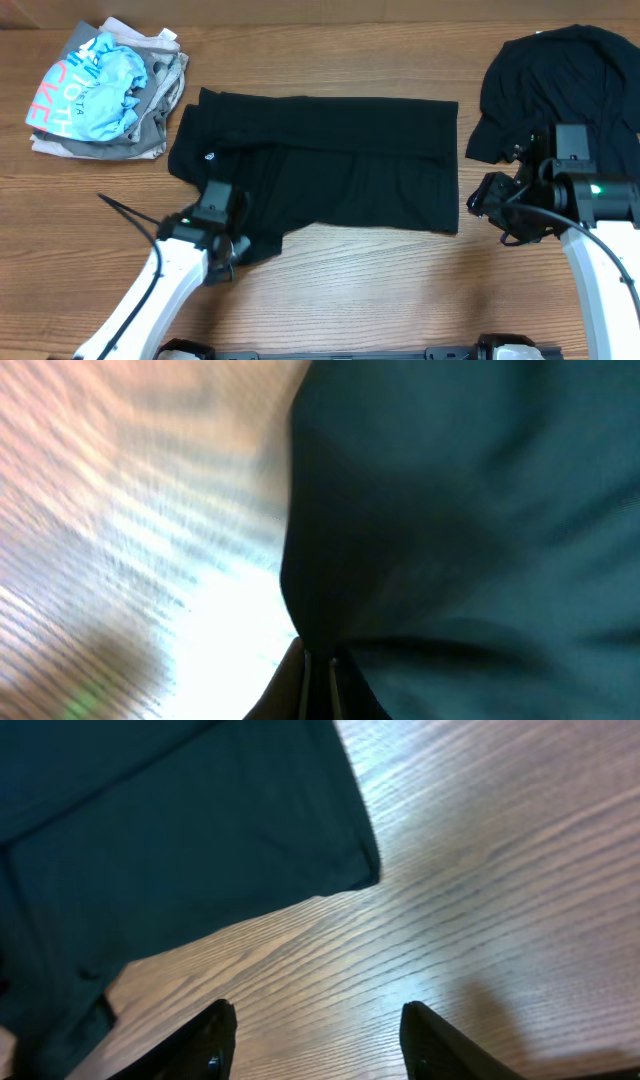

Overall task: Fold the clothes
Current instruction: 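Grasp the t-shirt's bottom corners with the left and right grippers, then fold the bottom edge up toward the top edge with both grippers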

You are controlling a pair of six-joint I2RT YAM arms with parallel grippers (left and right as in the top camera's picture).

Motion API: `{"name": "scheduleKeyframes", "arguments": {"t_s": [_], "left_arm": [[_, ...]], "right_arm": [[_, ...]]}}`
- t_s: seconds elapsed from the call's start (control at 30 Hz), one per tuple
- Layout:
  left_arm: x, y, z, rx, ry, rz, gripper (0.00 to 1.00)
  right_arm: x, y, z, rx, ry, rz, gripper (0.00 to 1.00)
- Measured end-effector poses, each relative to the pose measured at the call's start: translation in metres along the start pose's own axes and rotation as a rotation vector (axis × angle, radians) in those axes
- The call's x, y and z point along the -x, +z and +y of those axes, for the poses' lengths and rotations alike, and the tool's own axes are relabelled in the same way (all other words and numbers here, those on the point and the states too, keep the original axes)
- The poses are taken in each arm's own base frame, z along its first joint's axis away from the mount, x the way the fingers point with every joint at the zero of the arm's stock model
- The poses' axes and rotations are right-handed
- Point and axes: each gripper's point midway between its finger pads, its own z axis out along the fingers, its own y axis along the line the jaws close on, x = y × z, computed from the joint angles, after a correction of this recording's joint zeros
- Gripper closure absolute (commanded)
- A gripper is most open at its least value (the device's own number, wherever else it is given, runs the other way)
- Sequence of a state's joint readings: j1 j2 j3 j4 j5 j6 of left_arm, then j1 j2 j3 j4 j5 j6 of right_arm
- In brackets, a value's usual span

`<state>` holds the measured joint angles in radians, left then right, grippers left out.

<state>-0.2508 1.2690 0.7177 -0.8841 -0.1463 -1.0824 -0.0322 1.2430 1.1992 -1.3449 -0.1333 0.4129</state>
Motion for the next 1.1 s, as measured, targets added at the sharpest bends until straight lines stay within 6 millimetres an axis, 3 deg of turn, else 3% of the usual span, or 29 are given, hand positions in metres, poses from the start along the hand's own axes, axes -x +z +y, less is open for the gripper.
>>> {"name": "scheduleKeyframes", "arguments": {"t_s": [0.13,0.37,0.47,0.67,0.8,0.9,0.97,1.03,1.1], "left_arm": [[0.022,-0.027,-0.016,-0.083,-0.011,-0.084,0.96],[0.029,-0.027,-0.013,-0.063,-0.012,-0.122,0.96],[0.031,-0.027,-0.014,-0.066,-0.014,-0.131,0.96],[0.034,-0.028,-0.016,-0.075,-0.017,-0.145,0.96],[0.034,-0.028,-0.016,-0.076,-0.018,-0.147,0.96],[0.034,-0.028,-0.016,-0.076,-0.018,-0.147,0.96],[0.034,-0.028,-0.016,-0.076,-0.018,-0.147,0.96],[0.035,-0.028,-0.016,-0.074,-0.019,-0.15,0.96],[0.036,-0.028,-0.016,-0.071,-0.019,-0.156,0.96]], "right_arm": [[0.009,0.022,-0.006,-0.067,0.101,0.047,0.37],[0.015,0.062,-0.015,-0.181,0.4,0.126,0.38],[0.007,0.086,-0.02,-0.236,0.54,0.164,0.39],[-0.019,0.138,-0.019,-0.201,0.629,0.188,0.44],[-0.033,0.159,-0.01,-0.155,0.614,0.198,0.46],[-0.031,0.164,-0.004,-0.13,0.603,0.177,0.46],[-0.028,0.167,-0.005,-0.13,0.609,0.154,0.53],[-0.024,0.167,-0.008,-0.141,0.61,0.126,0.75],[-0.021,0.168,-0.011,-0.153,0.616,0.104,0.86]]}}
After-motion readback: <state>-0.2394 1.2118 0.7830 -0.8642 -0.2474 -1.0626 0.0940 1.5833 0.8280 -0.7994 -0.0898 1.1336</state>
